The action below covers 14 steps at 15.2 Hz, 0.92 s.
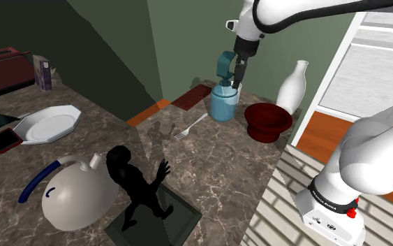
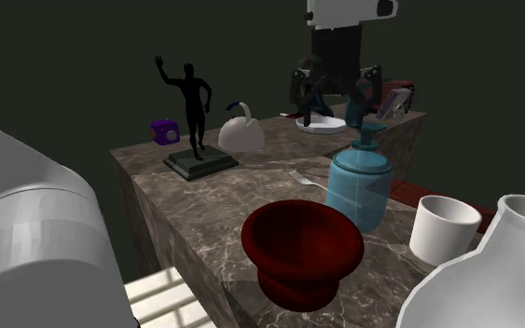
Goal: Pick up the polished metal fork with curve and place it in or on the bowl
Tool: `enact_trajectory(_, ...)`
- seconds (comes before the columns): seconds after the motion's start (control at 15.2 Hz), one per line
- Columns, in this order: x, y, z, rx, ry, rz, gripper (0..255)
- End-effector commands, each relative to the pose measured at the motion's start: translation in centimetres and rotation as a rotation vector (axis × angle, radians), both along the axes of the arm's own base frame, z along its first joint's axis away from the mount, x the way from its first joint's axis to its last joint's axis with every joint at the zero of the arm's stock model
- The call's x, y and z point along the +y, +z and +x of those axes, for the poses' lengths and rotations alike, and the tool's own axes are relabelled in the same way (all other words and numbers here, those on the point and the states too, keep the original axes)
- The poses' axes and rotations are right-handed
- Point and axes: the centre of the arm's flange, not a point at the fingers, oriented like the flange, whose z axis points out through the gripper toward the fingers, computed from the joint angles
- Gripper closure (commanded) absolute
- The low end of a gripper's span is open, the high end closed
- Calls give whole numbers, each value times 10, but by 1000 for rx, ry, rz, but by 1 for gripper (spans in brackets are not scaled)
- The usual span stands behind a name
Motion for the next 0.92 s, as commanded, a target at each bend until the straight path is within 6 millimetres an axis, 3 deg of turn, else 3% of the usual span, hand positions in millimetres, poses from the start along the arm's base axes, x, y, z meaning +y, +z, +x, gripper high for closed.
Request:
enact_trajectory(0.0,9,-18,23,6,96,-3,0)
enact_trajectory(0.46,56,-77,79,33,414,-10,0)
enact_trajectory(0.86,108,-129,111,55,686,-17,0)
